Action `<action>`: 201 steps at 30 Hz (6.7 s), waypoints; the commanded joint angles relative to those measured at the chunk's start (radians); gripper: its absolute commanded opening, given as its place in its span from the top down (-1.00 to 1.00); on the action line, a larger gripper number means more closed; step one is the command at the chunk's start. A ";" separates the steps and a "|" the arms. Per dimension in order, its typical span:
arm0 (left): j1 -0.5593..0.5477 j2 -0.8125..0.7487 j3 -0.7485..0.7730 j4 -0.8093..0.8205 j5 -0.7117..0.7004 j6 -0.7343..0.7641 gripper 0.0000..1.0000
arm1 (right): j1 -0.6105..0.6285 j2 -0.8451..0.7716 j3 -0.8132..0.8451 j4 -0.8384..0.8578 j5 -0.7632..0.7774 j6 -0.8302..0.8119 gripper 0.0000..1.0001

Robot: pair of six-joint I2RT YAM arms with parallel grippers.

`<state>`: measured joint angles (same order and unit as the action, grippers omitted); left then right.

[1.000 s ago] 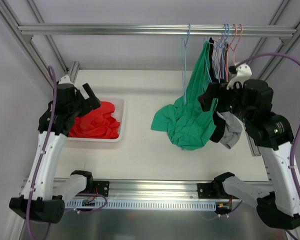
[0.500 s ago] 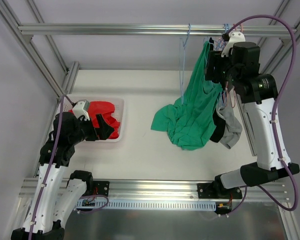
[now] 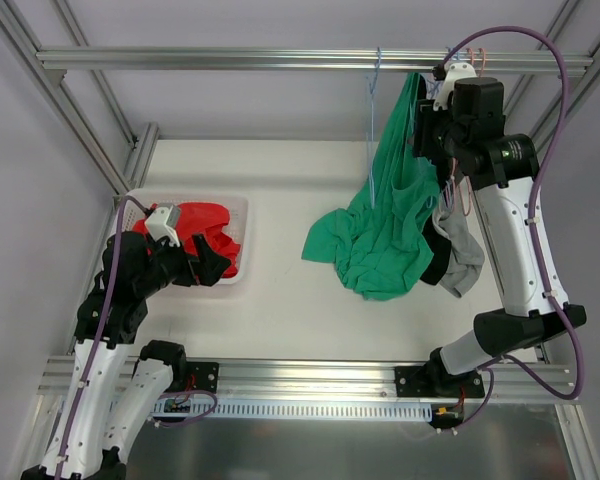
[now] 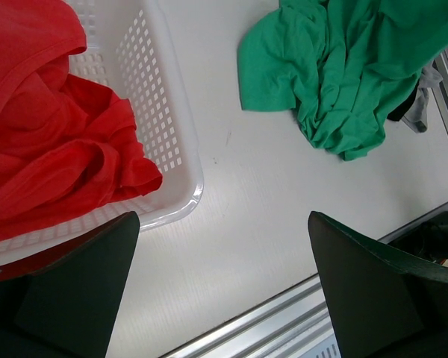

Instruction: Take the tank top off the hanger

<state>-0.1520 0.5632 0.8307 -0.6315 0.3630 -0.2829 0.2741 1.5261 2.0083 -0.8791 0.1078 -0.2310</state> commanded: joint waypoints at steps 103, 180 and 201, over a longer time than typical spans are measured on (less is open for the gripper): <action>-1.064 0.716 0.700 0.541 -0.377 0.254 -0.90 | 0.063 -1.054 -0.316 -0.540 -0.689 0.073 0.99; -1.146 0.074 0.116 0.096 -0.837 -0.101 -0.98 | 0.105 -0.502 -0.341 -0.003 -0.238 0.125 0.99; -1.146 0.084 0.082 0.047 -0.766 -0.145 -0.97 | 0.023 0.187 0.235 -0.120 -0.356 0.151 0.99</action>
<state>-1.2953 0.6273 0.9157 -0.5858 -0.4091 -0.4122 0.2939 1.7275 2.2555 -1.0065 -0.2451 -0.0795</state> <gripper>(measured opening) 0.986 0.032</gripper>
